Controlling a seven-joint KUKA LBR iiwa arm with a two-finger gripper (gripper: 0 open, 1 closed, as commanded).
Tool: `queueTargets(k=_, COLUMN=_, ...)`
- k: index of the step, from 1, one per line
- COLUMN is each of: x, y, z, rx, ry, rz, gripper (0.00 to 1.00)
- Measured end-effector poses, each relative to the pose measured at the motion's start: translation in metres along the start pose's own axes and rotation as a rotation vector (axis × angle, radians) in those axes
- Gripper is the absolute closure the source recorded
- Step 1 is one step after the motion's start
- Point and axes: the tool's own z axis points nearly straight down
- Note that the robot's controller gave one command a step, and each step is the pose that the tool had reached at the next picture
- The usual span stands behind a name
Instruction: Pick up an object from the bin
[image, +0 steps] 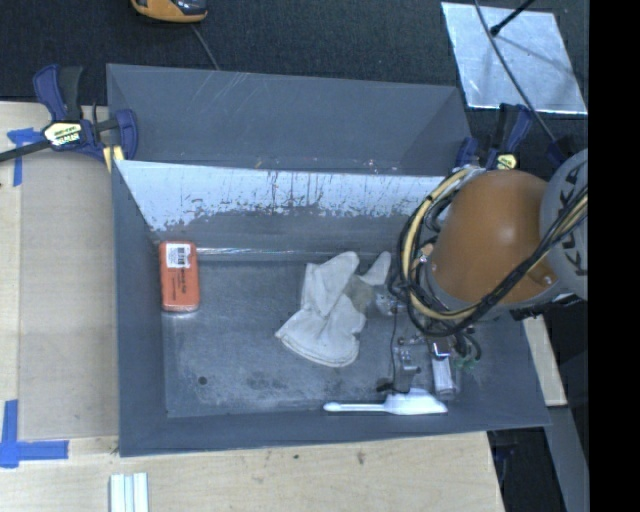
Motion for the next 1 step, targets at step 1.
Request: queueTargets(k=1, x=-0.0017, y=0.0000, z=-0.0044, rx=0.000, ry=-0.009, rz=-0.001, gripper=0.00)
